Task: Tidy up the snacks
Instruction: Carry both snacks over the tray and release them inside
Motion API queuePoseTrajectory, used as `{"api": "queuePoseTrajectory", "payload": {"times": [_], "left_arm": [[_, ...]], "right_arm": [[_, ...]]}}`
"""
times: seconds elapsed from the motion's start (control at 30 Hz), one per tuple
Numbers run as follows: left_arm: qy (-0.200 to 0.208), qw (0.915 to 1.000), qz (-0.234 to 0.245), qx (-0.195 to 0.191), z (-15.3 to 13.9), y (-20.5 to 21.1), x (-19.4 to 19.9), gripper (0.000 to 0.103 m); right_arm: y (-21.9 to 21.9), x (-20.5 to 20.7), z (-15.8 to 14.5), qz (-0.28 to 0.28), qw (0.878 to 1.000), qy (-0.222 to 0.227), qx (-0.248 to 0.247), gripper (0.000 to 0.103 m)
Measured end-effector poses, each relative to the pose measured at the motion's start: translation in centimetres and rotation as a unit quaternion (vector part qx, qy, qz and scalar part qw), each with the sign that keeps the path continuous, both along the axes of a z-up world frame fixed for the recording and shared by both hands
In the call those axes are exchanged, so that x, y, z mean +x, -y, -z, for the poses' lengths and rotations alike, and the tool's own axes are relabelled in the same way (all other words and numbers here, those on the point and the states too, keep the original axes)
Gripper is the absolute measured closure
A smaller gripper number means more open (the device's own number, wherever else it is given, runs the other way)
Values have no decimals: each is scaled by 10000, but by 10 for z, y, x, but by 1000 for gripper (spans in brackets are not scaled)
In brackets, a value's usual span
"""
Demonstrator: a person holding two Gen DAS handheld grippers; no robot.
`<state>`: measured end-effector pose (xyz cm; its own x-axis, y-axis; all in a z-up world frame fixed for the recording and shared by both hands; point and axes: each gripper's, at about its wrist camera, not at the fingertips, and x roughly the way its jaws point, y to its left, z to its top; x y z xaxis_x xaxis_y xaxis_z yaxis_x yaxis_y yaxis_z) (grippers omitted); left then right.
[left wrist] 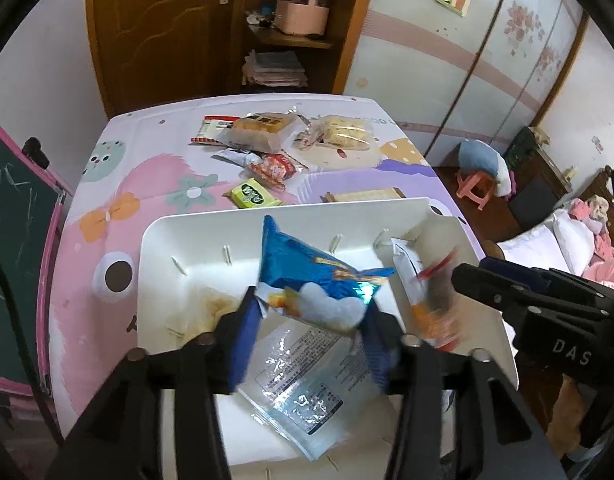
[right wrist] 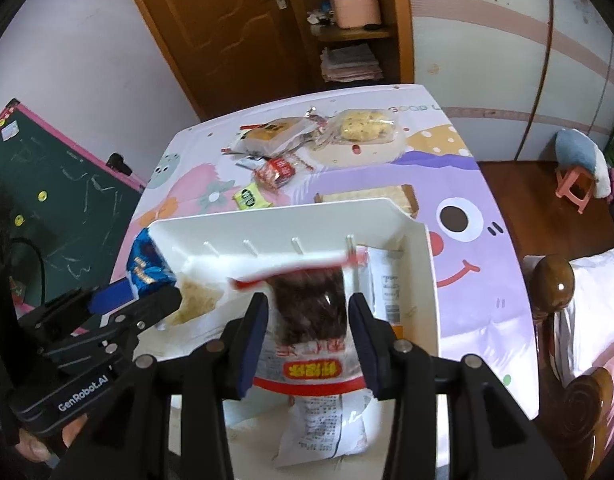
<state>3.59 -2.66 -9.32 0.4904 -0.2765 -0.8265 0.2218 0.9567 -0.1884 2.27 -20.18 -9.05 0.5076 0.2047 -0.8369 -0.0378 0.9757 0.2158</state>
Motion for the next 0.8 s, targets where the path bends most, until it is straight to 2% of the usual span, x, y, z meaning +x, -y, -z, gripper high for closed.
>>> {"api": "queuePoseTrajectory", "payload": {"times": [0.03, 0.13, 0.8], "left_arm": [[-11, 10000, -14, -37, 0, -1, 0, 34], [19, 9999, -120, -103, -1, -4, 1, 24], [-23, 9995, -285, -103, 0, -8, 4, 23]], "right_arm": [[1, 0, -1, 9, 10000, 10, 6, 60], [4, -1, -3, 41, 10000, 67, 40, 53], [7, 0, 4, 6, 9996, -41, 264, 53]]}}
